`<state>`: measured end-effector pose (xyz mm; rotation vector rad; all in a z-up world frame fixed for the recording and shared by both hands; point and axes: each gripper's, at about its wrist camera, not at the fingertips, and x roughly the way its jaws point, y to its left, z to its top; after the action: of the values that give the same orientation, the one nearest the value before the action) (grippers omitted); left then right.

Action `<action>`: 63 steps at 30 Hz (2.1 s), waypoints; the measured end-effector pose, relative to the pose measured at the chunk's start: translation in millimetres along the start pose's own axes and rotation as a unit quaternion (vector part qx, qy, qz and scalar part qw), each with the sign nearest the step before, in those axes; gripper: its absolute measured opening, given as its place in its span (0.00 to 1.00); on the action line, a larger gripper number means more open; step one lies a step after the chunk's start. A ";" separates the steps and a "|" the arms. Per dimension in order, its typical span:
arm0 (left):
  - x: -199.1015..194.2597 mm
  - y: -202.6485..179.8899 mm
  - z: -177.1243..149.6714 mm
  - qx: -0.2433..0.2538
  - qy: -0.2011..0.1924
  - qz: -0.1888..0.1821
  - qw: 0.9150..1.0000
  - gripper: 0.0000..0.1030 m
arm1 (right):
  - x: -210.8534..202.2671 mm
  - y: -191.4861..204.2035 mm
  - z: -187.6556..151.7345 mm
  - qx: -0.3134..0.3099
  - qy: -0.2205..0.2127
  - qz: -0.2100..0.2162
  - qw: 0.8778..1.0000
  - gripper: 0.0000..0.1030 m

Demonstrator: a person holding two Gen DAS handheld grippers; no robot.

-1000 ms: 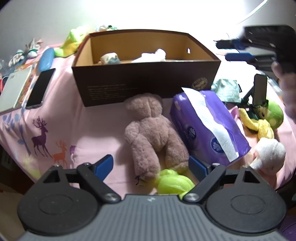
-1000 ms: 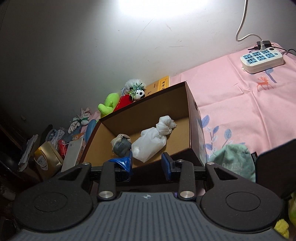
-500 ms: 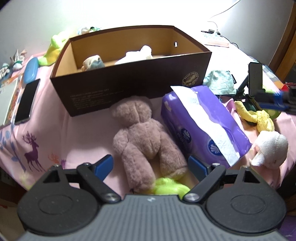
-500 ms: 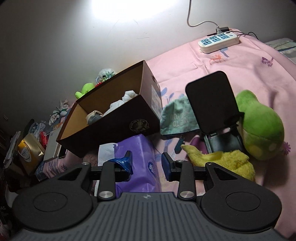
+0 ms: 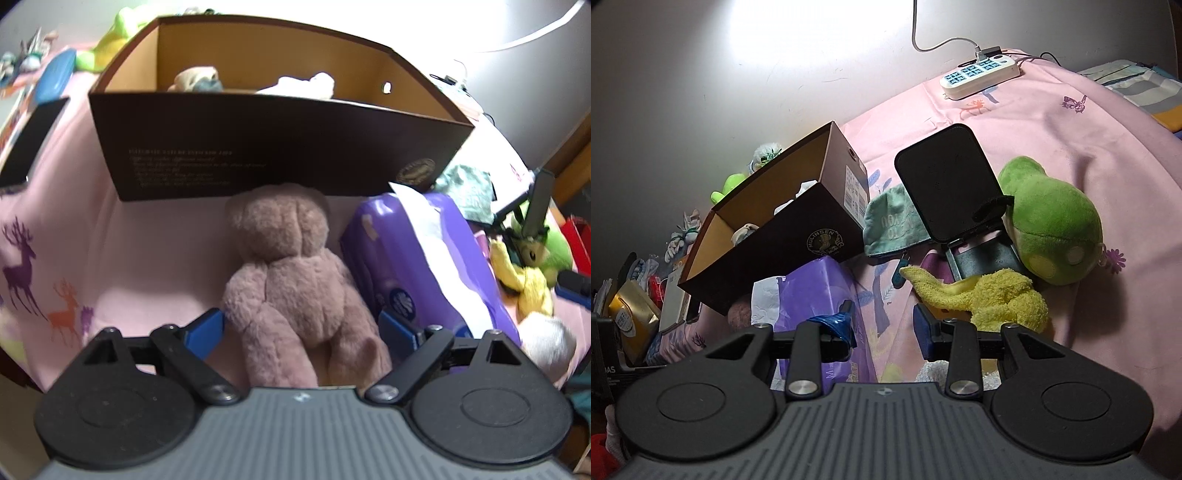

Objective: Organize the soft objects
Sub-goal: 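Move the left gripper toward the pink teddy bear, then close the left gripper on the pink teddy bear and lift it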

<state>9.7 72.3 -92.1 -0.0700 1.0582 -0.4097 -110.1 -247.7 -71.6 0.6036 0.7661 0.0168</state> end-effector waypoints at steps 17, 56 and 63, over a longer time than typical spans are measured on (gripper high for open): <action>22.0 -3.8 6.2 -0.027 -0.004 -0.012 1.000 0.70 | 15.0 7.0 2.2 0.002 0.017 0.007 1.000 0.18; -108.1 -27.4 8.5 0.029 -0.160 -0.023 0.986 0.40 | 29.7 15.7 -5.2 0.029 0.040 0.041 0.998 0.18; -119.1 -25.5 42.9 0.044 -0.201 -0.004 0.979 0.40 | 24.8 12.8 -8.4 0.032 0.038 0.039 0.998 0.18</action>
<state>-11.4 85.8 34.7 -0.0736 0.6401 -0.4274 -94.9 -227.1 -85.7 0.6963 0.8183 0.0880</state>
